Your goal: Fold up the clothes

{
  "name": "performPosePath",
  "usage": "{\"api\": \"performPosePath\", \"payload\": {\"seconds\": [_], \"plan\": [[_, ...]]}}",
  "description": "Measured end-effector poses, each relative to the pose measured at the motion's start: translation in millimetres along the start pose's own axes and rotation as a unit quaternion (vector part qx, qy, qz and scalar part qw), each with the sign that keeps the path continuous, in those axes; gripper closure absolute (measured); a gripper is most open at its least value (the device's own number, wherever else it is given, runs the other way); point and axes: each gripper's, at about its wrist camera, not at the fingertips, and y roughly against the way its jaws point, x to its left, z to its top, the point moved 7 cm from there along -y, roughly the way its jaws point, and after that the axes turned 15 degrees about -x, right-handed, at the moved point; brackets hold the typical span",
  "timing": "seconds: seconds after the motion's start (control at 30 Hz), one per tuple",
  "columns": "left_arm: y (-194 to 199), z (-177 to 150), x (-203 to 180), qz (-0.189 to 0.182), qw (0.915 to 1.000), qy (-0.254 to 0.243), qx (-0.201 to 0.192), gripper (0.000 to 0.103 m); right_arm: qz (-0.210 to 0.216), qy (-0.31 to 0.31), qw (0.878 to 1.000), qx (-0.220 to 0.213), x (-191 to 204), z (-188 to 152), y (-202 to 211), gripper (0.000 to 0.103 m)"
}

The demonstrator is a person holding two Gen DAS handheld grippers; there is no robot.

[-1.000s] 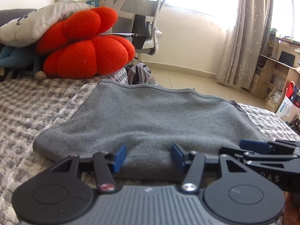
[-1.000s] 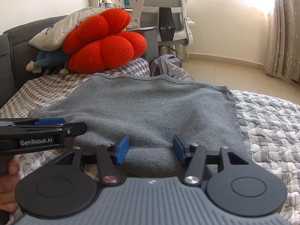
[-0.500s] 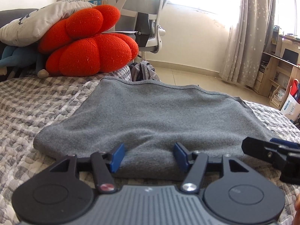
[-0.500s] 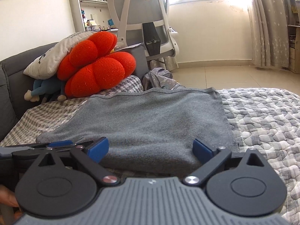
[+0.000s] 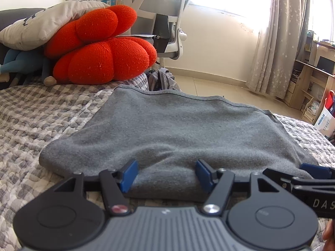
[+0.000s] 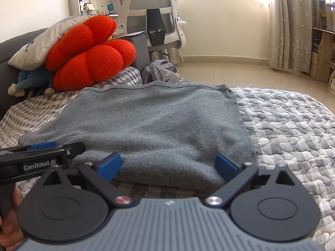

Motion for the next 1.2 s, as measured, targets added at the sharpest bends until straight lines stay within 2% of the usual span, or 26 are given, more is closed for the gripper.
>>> {"api": "performPosePath", "payload": {"seconds": [0.23, 0.3, 0.4, 0.6, 0.7, 0.87, 1.2], "plan": [[-0.9, -0.6, 1.5, 0.0, 1.0, 0.005, -0.001, 0.037, -0.053, -0.038, 0.998, -0.015, -20.8, 0.2, 12.3, 0.007], [-1.2, -0.6, 0.7, 0.002, 1.0, 0.001, -0.001, 0.037, -0.074, -0.032, 0.997, -0.018, -24.3, -0.2, 17.1, 0.009], [-1.4, -0.4, 1.5, 0.002, 1.0, 0.002, -0.001, 0.037, -0.09, -0.065, 0.994, -0.018, -39.1, -1.0, 21.7, 0.01], [-1.7, -0.1, 1.0, 0.003, 1.0, -0.002, -0.001, 0.036, -0.092, -0.074, 0.993, -0.014, -42.8, -2.3, 21.1, 0.009], [-1.7, 0.2, 0.3, 0.005, 1.0, -0.006, -0.001, 0.036, -0.095, -0.1, 0.99, -0.023, -49.6, -1.9, 23.5, 0.009], [-1.4, 0.5, -1.6, 0.016, 0.9997, -0.019, -0.002, 0.032, -0.083, -0.103, 0.991, -0.022, -49.4, -1.3, 23.4, 0.005], [-1.2, 0.7, -1.8, 0.021, 0.9995, -0.025, -0.002, 0.03, -0.08, -0.085, 0.993, -0.011, -44.5, -2.7, 20.2, 0.001]]}}
